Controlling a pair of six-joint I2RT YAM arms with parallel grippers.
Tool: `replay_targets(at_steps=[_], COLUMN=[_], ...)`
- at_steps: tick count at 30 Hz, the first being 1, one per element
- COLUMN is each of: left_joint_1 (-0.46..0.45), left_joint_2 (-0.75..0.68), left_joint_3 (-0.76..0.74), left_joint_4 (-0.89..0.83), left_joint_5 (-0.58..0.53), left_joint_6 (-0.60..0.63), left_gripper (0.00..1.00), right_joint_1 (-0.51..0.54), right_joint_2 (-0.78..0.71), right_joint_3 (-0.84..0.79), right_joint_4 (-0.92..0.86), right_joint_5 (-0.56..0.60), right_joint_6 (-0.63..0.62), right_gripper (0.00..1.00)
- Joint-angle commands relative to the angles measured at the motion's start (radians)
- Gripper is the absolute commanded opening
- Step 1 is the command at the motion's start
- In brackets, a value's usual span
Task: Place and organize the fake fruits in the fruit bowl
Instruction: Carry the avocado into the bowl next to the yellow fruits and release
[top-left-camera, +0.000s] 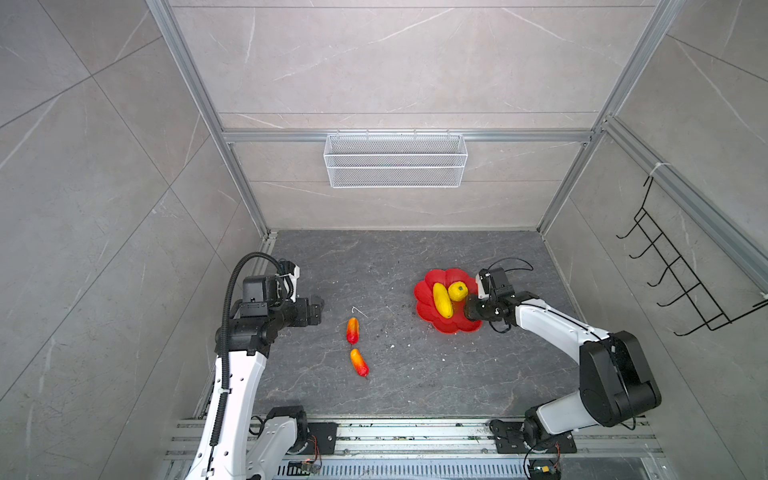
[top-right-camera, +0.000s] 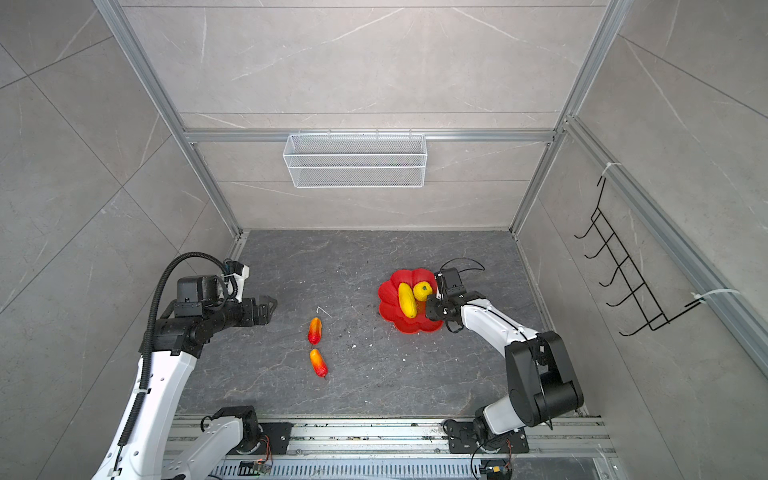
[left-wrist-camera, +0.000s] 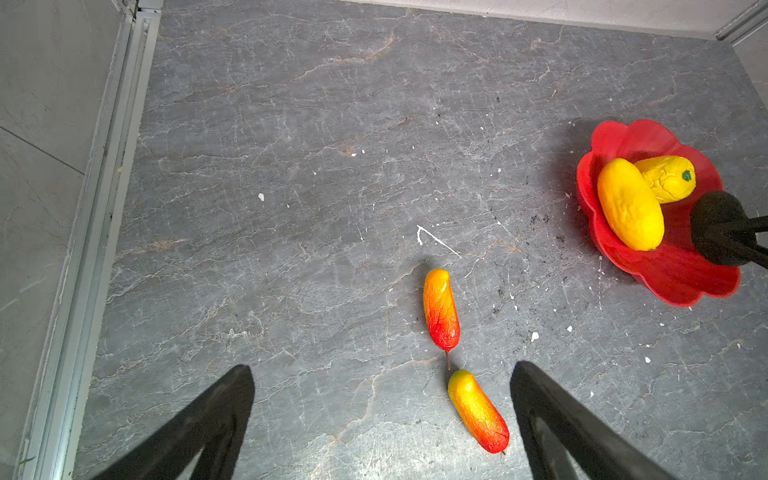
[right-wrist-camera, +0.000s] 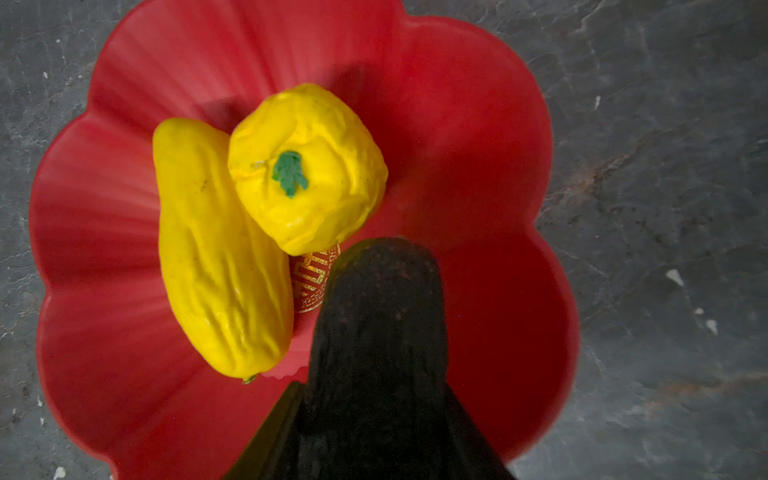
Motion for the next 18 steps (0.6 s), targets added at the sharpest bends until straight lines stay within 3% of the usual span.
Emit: replay_targets(at_steps=[1,12,18], left_joint_1=[0.004,0.004,0.004], left_joint_2=[-0.001,-0.014,-0.015], left_joint_3=[0.005,0.001,-0.002], left_joint_4=[0.023,0.026,0.029], left_joint_5=[0.004,0.026,0.026], left_joint_6=[0.001,-0.001,-0.002], left_gripper=[1.00,1.00,1.00], right_joint_1=[-0.009,-0.016,-0.017], right_joint_2=[0.030,0.089,0.064], right_joint_3=[0.009,0.040,0.070], right_joint_4=[0.013,0.065,0.029], right_joint_5=[-0.006,-0.022,-0.023], right_joint_6=[0.011,0.022,-0.006], right_gripper=[0.35,0.46,0.74])
